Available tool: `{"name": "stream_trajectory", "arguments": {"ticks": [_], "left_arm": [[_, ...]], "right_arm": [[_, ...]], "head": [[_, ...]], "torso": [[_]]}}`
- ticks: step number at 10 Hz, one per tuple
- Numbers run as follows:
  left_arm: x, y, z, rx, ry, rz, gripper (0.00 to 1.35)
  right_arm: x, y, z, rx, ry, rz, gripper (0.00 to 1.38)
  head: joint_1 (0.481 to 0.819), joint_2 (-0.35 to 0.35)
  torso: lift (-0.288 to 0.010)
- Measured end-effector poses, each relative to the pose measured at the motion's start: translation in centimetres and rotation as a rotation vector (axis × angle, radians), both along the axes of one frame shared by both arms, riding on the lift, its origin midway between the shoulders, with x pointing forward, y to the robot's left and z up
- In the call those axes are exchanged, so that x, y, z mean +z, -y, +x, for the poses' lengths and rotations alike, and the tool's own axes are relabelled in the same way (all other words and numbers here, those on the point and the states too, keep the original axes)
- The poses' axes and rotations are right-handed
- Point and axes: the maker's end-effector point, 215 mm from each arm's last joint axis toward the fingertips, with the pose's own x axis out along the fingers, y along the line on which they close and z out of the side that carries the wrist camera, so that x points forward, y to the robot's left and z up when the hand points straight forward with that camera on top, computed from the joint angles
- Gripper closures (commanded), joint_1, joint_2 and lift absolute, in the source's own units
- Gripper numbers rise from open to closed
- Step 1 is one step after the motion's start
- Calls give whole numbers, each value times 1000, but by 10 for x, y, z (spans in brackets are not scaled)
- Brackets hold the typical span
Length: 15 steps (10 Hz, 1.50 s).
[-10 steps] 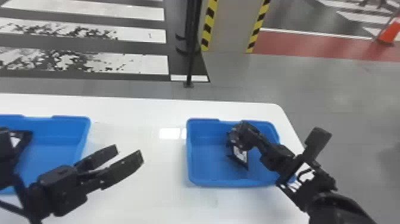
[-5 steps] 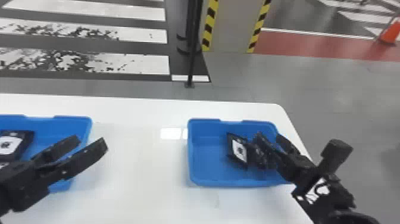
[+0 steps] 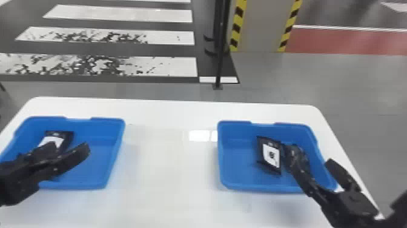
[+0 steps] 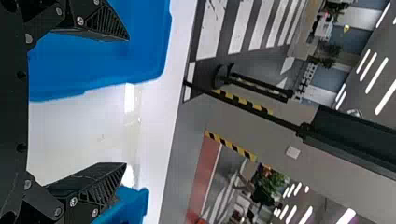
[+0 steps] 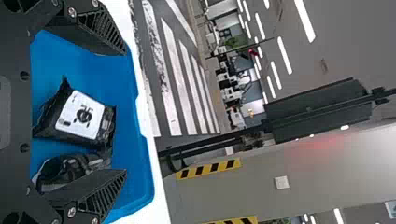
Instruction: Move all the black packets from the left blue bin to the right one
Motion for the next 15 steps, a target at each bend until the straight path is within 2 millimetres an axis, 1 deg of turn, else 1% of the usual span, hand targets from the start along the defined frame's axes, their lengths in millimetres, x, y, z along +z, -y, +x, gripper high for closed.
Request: {"name": "stream_trajectory", "arguments": {"ticks": [1, 2, 3, 5, 6, 7, 8, 9, 11, 14, 15], "left_arm": [[-3, -33, 2, 71, -33, 56, 233], [-5, -63, 6, 141, -61, 100, 233], [-7, -87, 13, 196, -82, 127, 233], [-15, -118, 33, 267, -120, 134, 233], [-21, -134, 44, 307, -143, 136, 233], [-28, -145, 54, 336, -173, 133, 233], [-36, -154, 65, 354, -211, 136, 233], [-46, -155, 76, 353, -257, 137, 233], [-71, -151, 94, 342, -345, 134, 233], [-103, -149, 101, 351, -451, 145, 234], [-112, -148, 104, 346, -482, 155, 282]], "right_arm": [[15, -13, -10, 11, 36, -4, 139], [25, -19, -19, 5, 54, -8, 144], [34, -20, -29, -19, 67, -5, 147], [46, -29, -42, -35, 80, 11, 159], [45, -35, -46, -29, 74, 28, 165], [41, -40, -49, -23, 61, 49, 170], [36, -45, -51, -16, 44, 67, 174], [32, -47, -52, -12, 30, 79, 182], [26, -48, -52, -10, 16, 97, 191], [17, -53, -52, -2, -9, 127, 200], [15, -54, -53, 1, -14, 134, 203]], "head": [[695, 89], [695, 146], [695, 180], [695, 223], [695, 253], [695, 277], [695, 285], [695, 292], [695, 282], [695, 283], [695, 282]], "torso": [[-144], [-144], [-144], [-144], [-144], [-144], [-144], [-144], [-144], [-144], [-144]]}}
